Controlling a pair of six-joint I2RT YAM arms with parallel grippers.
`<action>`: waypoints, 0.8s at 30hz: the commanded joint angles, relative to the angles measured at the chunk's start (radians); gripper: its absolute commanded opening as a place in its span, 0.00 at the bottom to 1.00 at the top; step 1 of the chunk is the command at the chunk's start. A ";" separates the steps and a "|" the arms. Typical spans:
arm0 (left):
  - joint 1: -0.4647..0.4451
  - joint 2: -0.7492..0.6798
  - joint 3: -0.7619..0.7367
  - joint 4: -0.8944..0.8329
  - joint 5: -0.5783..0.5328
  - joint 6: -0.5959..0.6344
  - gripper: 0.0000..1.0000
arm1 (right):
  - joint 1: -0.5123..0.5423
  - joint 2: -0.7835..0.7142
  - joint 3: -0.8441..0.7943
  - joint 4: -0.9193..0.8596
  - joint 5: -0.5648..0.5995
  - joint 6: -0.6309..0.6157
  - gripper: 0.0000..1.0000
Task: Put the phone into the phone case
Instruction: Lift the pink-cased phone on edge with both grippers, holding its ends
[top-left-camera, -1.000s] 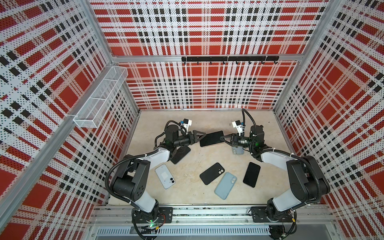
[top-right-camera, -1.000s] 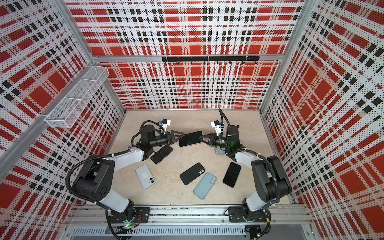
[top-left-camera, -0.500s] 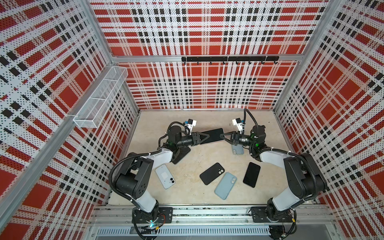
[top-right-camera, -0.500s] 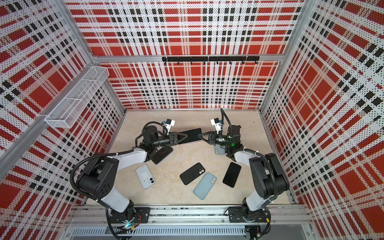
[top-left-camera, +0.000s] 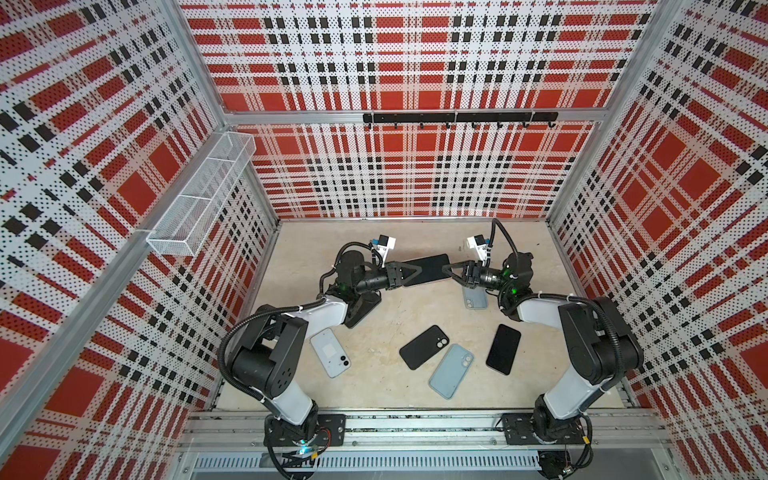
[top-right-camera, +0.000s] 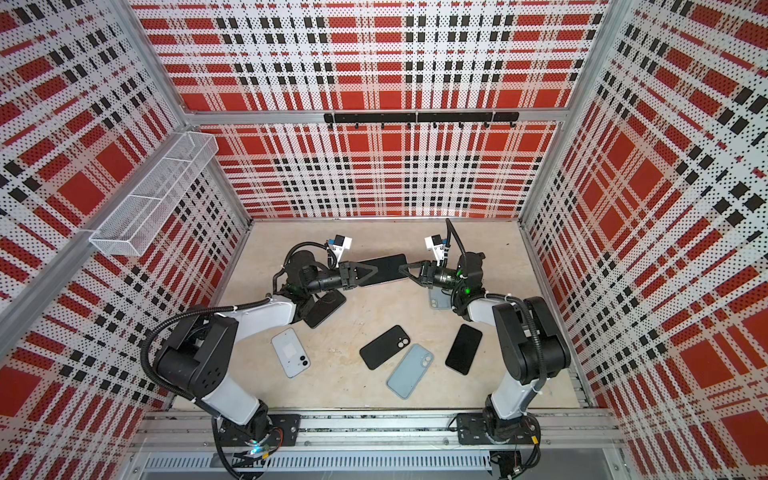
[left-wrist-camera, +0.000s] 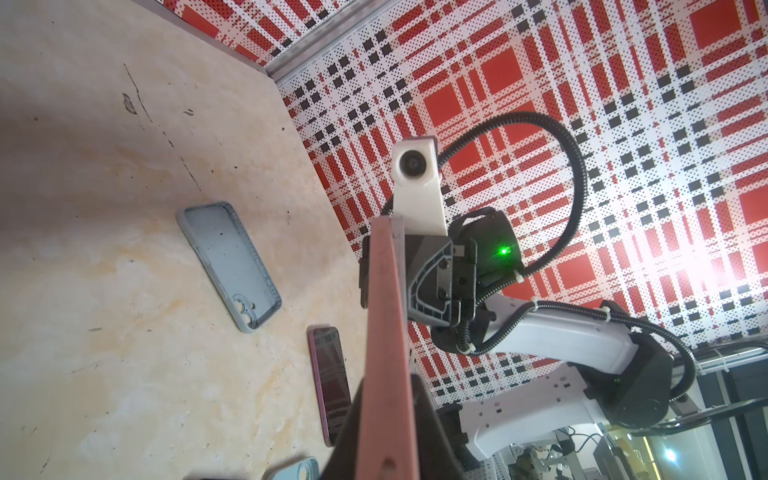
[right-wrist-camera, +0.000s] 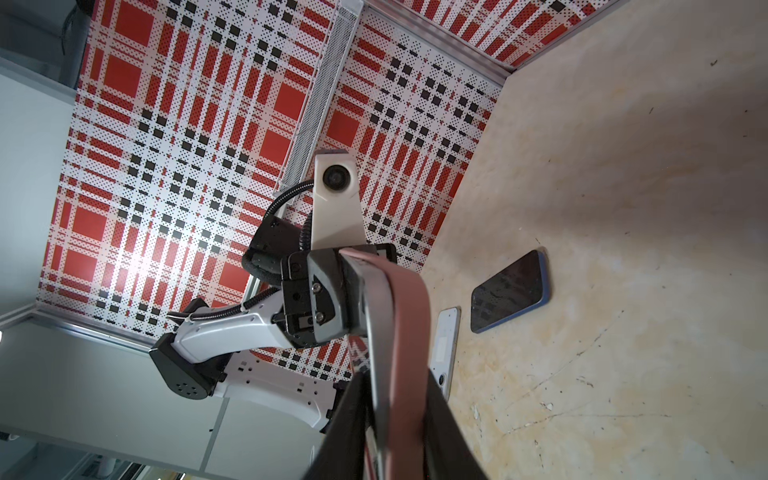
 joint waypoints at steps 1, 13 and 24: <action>-0.051 0.004 0.019 0.046 0.053 0.007 0.00 | 0.007 0.002 0.039 0.078 0.033 0.008 0.30; -0.063 -0.013 0.024 0.126 0.055 -0.074 0.00 | -0.017 0.044 0.078 0.149 0.036 0.043 0.46; -0.063 -0.015 0.048 0.187 0.076 -0.128 0.00 | -0.045 0.053 0.056 0.129 0.041 -0.010 0.51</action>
